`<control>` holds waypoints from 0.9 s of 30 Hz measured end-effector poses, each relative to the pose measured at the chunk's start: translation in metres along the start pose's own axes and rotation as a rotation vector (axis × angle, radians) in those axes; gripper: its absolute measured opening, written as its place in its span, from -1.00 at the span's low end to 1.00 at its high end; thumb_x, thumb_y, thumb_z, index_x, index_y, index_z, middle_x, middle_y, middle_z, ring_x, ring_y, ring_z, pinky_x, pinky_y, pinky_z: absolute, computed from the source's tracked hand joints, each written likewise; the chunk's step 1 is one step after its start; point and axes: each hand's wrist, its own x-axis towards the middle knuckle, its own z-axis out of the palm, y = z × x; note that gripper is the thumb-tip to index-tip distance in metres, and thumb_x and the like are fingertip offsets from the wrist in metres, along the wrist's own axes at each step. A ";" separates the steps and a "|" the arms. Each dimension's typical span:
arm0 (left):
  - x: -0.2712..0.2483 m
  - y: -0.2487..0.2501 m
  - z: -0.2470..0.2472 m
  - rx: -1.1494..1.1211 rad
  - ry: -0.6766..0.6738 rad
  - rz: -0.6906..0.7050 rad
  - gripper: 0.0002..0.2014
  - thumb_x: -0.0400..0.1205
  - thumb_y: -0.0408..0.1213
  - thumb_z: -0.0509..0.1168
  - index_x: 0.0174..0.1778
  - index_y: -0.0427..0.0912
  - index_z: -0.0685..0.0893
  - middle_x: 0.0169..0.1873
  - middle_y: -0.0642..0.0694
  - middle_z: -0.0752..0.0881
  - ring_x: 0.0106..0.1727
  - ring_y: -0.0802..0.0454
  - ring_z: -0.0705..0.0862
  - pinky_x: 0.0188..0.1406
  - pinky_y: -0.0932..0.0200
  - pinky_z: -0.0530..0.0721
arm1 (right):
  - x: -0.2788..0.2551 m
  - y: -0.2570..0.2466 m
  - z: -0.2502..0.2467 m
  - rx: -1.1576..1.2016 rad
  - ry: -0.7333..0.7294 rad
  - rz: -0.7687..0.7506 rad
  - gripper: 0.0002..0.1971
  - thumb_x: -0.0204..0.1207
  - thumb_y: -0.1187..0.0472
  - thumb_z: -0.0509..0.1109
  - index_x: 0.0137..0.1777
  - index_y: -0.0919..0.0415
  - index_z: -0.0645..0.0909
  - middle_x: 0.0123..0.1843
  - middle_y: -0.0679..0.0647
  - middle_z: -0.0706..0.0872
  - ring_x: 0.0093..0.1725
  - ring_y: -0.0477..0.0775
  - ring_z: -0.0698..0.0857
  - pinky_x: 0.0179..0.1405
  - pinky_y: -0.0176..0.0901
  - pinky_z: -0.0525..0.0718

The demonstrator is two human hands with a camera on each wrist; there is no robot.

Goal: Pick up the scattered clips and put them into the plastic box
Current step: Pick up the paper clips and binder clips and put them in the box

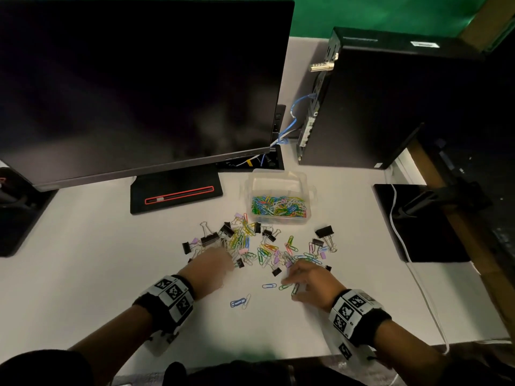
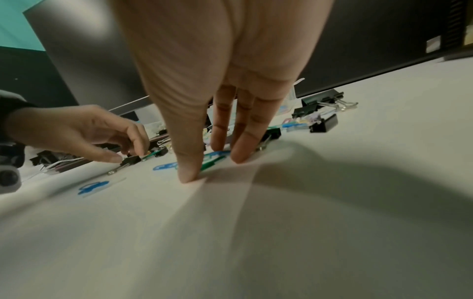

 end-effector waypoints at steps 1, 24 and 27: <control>-0.003 0.004 0.003 0.036 0.058 0.030 -0.74 0.50 -0.37 0.22 0.05 -0.12 0.69 0.01 -0.05 0.64 0.01 -0.02 0.61 0.02 0.16 0.59 | 0.001 0.000 0.000 -0.003 -0.004 -0.005 -0.65 0.32 0.23 0.52 0.14 0.08 0.71 0.19 0.04 0.61 0.33 -0.16 0.45 0.32 -0.36 0.35; 0.012 0.060 0.026 0.022 -0.144 -0.090 -0.79 0.66 -0.34 0.15 0.14 -0.23 0.62 0.16 -0.16 0.62 0.18 -0.06 0.60 0.14 0.15 0.52 | 0.010 -0.022 -0.008 -0.219 -0.185 0.107 -0.85 0.46 0.31 0.34 0.01 0.29 0.63 0.11 0.18 0.68 0.09 0.13 0.62 0.03 -0.18 0.51; 0.023 0.061 0.022 0.085 -0.198 -0.020 -0.78 0.66 -0.39 0.13 0.15 -0.25 0.61 0.17 -0.20 0.61 0.20 -0.12 0.59 0.18 0.08 0.54 | 0.011 -0.025 -0.007 -0.273 -0.213 0.101 -0.82 0.46 0.37 0.26 0.03 0.31 0.60 0.15 0.22 0.64 0.16 0.19 0.58 0.08 -0.13 0.50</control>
